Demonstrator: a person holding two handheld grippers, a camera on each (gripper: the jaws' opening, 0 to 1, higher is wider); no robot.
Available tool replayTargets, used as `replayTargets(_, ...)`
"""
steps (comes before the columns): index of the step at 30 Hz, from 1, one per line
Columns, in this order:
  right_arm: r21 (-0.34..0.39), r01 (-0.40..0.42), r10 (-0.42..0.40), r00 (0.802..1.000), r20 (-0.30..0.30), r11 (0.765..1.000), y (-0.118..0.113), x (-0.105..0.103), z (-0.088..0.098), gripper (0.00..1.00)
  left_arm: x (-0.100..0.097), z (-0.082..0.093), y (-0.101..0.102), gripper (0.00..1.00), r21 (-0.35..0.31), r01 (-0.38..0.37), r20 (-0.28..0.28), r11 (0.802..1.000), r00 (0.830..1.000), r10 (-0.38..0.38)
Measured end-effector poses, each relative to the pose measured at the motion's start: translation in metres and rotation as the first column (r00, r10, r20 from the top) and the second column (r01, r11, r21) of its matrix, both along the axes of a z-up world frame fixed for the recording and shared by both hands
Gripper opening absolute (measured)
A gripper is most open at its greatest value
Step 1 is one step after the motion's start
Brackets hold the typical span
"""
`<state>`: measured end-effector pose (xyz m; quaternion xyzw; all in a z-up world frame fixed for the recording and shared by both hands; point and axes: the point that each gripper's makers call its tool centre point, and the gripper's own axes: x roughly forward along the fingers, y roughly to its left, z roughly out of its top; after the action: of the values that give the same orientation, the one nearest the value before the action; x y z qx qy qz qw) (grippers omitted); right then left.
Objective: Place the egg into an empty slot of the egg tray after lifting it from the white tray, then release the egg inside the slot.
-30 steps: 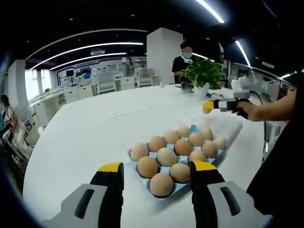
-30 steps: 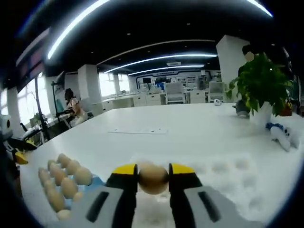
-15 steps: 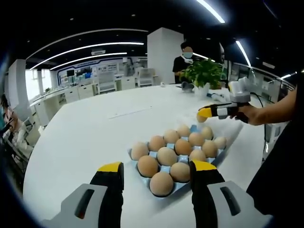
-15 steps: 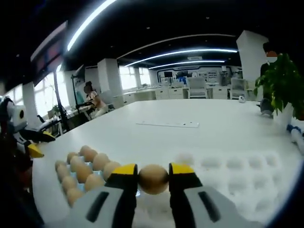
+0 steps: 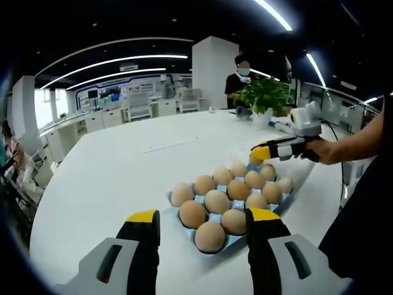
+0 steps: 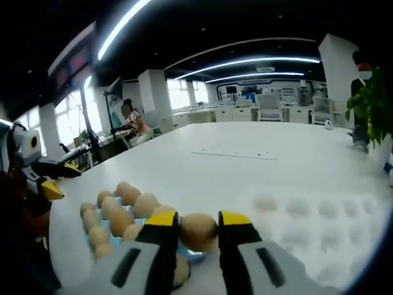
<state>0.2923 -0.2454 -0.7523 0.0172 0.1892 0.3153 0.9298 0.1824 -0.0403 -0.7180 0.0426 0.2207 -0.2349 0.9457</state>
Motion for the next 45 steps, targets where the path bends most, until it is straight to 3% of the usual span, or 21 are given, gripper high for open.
replayTargets(19,-0.017,-0.06,0.058,0.993,-0.098,0.998,0.01,-0.006,-0.021,0.25,0.001,0.0,-0.002,0.56,0.0,0.008,-0.001,1.0,1.0,-0.008)
replayTargets(27,0.017,-0.066,0.068,0.987,-0.147,0.998,0.011,-0.005,-0.025,0.25,0.001,-0.001,-0.003,0.56,-0.003,0.013,-0.002,1.0,1.0,-0.013)
replayTargets(37,0.013,-0.148,0.149,0.976,-0.16,0.989,0.013,-0.006,-0.027,0.25,0.003,-0.001,-0.007,0.56,-0.005,0.018,-0.004,1.0,1.0,-0.018)
replayTargets(45,0.014,-0.257,0.255,0.949,-0.183,0.966,0.014,-0.008,-0.028,0.25,0.003,-0.002,-0.008,0.56,-0.001,0.022,-0.007,1.0,1.0,-0.022)
